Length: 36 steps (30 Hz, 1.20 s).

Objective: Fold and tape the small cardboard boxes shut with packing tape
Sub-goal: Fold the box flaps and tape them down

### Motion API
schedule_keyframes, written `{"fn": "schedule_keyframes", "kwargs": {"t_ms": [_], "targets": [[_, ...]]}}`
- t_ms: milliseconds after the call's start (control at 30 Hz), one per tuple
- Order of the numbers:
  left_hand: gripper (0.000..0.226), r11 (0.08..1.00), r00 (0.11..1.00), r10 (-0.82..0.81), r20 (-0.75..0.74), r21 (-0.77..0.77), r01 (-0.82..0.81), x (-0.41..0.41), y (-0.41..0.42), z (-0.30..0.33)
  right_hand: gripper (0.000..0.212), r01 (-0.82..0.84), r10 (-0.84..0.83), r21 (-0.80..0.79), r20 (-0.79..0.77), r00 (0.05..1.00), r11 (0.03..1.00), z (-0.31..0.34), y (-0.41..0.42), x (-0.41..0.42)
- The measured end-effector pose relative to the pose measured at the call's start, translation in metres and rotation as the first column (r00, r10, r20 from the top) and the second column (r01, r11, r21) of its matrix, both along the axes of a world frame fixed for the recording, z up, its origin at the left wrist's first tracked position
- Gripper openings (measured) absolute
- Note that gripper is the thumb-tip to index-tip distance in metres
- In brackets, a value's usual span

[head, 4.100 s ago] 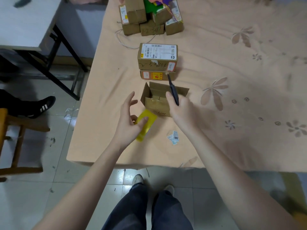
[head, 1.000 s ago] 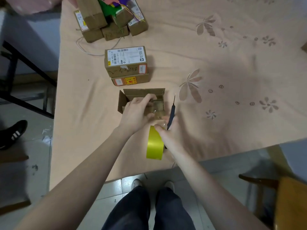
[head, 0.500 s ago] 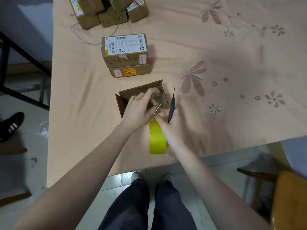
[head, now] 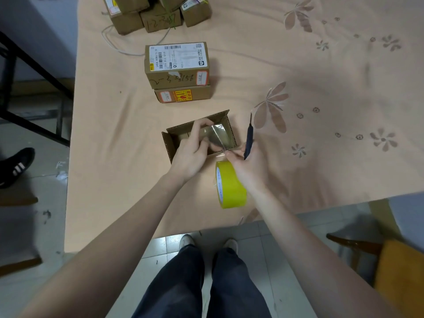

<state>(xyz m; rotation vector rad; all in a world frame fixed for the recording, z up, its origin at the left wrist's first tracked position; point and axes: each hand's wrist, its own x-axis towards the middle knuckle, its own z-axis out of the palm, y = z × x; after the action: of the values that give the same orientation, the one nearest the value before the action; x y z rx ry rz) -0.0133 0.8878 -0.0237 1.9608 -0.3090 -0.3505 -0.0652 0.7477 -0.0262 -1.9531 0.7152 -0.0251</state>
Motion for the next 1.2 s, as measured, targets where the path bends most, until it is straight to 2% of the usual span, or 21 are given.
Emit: {"fn": "schedule_keyframes", "kwargs": {"t_ms": [133, 300, 567, 733, 1067, 1200], "targets": [[0.036, 0.998, 0.999, 0.042, 0.022, -0.052, -0.041, 0.003, 0.0, 0.004, 0.03, -0.03, 0.033, 0.061, -0.061, 0.998, 0.998, -0.001, -0.005, 0.002], [0.009, 0.997, 0.997, 0.074, 0.024, 0.005, -0.074, 0.007, -0.004, -0.001, 0.027, -0.025, 0.037, 0.13, -0.093, 0.995, 0.991, 0.0, -0.011, 0.005], [0.009, 0.988, 0.992, 0.128, 0.015, 0.082, -0.129, 0.008, -0.01, -0.008, 0.033, -0.003, 0.01, 0.174, -0.039, 0.999, 0.985, 0.001, -0.004, -0.003], [0.007, 0.98, 0.983, 0.174, -0.052, 0.103, -0.168, 0.009, -0.013, -0.006, 0.027, 0.012, -0.006, 0.167, -0.032, 0.999, 0.986, -0.003, -0.002, -0.004], [0.022, 0.942, 0.963, 0.263, -0.065, 0.234, -0.241, 0.012, -0.022, -0.001, 0.026, 0.033, -0.025, 0.175, -0.049, 0.998, 0.984, 0.0, -0.002, -0.001], [0.057, 0.945, 0.969, 0.235, -0.072, 0.251, -0.21, 0.016, -0.021, -0.001, 0.021, 0.037, -0.029, 0.189, -0.047, 0.998, 0.981, 0.0, -0.001, 0.001]]}}
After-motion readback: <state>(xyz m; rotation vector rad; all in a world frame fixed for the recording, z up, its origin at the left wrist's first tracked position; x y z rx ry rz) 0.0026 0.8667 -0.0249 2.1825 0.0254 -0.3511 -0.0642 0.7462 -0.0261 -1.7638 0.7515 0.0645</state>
